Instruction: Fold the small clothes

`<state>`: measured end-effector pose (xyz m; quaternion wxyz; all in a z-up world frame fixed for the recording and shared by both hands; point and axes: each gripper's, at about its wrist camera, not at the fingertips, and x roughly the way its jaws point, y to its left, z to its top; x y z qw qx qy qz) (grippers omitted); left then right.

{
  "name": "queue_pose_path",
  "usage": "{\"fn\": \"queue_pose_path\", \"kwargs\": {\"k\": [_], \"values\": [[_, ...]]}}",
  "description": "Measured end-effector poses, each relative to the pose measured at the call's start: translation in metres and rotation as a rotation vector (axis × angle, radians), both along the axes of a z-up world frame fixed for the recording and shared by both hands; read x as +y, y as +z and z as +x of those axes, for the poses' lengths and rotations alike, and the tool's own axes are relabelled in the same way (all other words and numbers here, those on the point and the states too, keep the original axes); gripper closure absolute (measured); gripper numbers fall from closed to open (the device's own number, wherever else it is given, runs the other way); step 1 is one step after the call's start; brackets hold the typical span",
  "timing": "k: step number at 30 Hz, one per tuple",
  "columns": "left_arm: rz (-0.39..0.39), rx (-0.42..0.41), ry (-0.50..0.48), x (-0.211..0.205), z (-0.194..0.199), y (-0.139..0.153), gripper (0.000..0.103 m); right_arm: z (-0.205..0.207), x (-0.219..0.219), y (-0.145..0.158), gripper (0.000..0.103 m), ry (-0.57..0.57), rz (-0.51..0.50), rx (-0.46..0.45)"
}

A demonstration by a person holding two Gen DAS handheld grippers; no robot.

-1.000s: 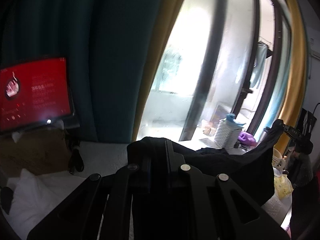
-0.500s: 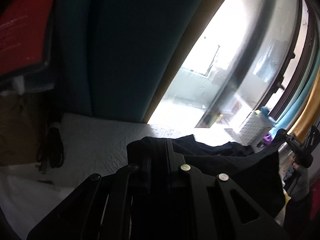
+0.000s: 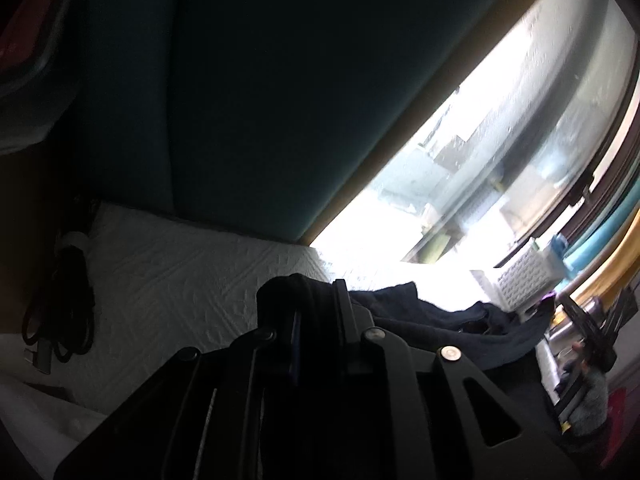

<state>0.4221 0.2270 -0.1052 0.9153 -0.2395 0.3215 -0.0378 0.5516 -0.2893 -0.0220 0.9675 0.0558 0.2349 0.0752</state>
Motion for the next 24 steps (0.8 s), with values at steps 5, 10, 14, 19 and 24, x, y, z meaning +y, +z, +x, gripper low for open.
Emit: {"fn": "queue_pose_path", "kwargs": {"k": [5,10,14,19,24], "values": [[-0.044,-0.076,0.001,0.008,-0.018,0.022,0.045,-0.011,-0.012,-0.002,0.000,0.002,-0.022,0.000],[0.043,-0.183,0.101,0.021,-0.044,0.059,0.000,-0.024,0.014,-0.018,0.000,0.096,-0.107,0.058],[0.160,-0.155,0.040,0.004,-0.055,0.066,0.000,-0.027,0.060,-0.040,0.000,0.214,-0.265,0.117],[0.196,-0.042,-0.055,-0.023,-0.051,0.038,0.000,-0.023,0.125,-0.075,0.000,0.319,-0.549,0.157],[0.211,0.060,-0.105,-0.036,-0.041,0.013,0.000,-0.015,0.173,-0.108,0.000,0.372,-0.827,0.163]]}}
